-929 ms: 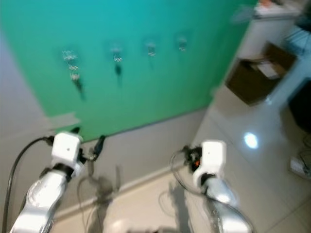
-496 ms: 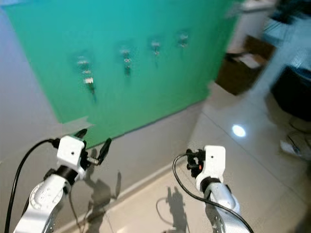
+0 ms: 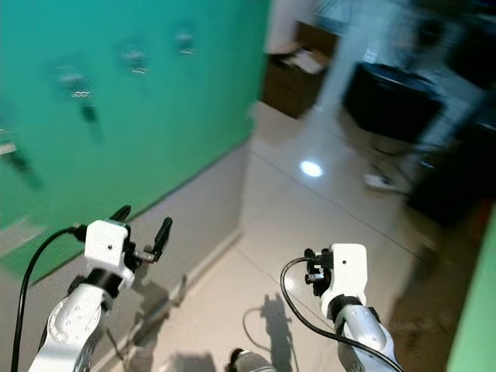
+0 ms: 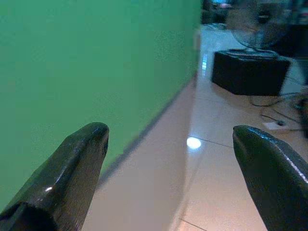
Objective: Hang keys on a hook
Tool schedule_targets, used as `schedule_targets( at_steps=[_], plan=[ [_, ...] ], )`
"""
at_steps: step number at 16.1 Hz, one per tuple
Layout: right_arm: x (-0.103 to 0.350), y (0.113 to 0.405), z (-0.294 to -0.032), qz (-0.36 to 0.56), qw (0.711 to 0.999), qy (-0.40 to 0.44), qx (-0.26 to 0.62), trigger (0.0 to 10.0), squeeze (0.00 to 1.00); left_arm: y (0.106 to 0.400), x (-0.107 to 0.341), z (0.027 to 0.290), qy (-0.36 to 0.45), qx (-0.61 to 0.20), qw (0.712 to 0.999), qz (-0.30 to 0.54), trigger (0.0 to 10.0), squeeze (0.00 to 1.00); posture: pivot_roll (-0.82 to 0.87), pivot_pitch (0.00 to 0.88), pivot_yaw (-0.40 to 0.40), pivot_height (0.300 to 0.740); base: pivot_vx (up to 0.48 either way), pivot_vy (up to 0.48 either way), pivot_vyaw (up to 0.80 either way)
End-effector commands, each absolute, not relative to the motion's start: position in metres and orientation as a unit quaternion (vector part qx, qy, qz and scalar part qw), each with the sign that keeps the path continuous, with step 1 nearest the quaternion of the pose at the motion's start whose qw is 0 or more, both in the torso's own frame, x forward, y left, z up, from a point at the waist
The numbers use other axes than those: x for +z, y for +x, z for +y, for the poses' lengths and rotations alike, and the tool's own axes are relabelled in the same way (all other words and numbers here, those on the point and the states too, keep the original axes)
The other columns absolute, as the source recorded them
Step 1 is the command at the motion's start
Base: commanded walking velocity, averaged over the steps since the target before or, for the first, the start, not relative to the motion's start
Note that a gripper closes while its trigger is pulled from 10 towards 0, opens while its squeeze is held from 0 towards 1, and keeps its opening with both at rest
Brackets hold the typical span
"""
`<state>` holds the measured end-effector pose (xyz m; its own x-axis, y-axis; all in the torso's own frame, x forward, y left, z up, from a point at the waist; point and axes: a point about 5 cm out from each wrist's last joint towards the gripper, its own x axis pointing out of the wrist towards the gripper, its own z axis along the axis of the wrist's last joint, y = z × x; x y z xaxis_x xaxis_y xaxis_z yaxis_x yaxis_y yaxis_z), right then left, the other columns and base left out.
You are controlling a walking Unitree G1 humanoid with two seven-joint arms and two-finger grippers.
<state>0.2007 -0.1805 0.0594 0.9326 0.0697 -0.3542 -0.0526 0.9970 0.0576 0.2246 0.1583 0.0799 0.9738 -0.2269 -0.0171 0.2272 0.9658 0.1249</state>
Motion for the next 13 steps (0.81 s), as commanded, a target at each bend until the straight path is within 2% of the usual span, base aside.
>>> schedule_targets(
  at_steps=[1,6,9,13],
  plan=[
    [0.069,0.203,-0.186,0.159,0.987,0.01,0.021,10.0,0.0,0.222,0.084,0.156,0.051,-0.119,0.992,-0.008,10.0,0.0,-0.13,0.08,-0.05,0.74,0.0,0.0,-0.77],
    [0.083,0.216,-0.198,0.103,0.994,-0.006,-0.038,10.0,0.0,0.234,0.107,0.15,0.051,-0.141,0.988,-0.047,10.0,0.0,-0.1,0.059,-0.05,0.74,0.0,0.0,-0.77],
    [0.081,0.223,-0.192,0.096,0.994,-0.002,-0.043,10.0,0.0,0.242,0.108,0.148,0.085,-0.177,0.979,-0.049,10.0,0.0,-0.09,0.032,-0.02,0.74,0.0,0.0,-0.78],
    [0.08,0.227,-0.186,0.092,0.995,-0.014,-0.04,10.0,0.0,0.252,0.113,0.156,0.089,-0.165,0.981,-0.055,10.0,0.0,-0.1,0.022,0.013,0.74,0.0,0.0,-0.78]
  ],
)
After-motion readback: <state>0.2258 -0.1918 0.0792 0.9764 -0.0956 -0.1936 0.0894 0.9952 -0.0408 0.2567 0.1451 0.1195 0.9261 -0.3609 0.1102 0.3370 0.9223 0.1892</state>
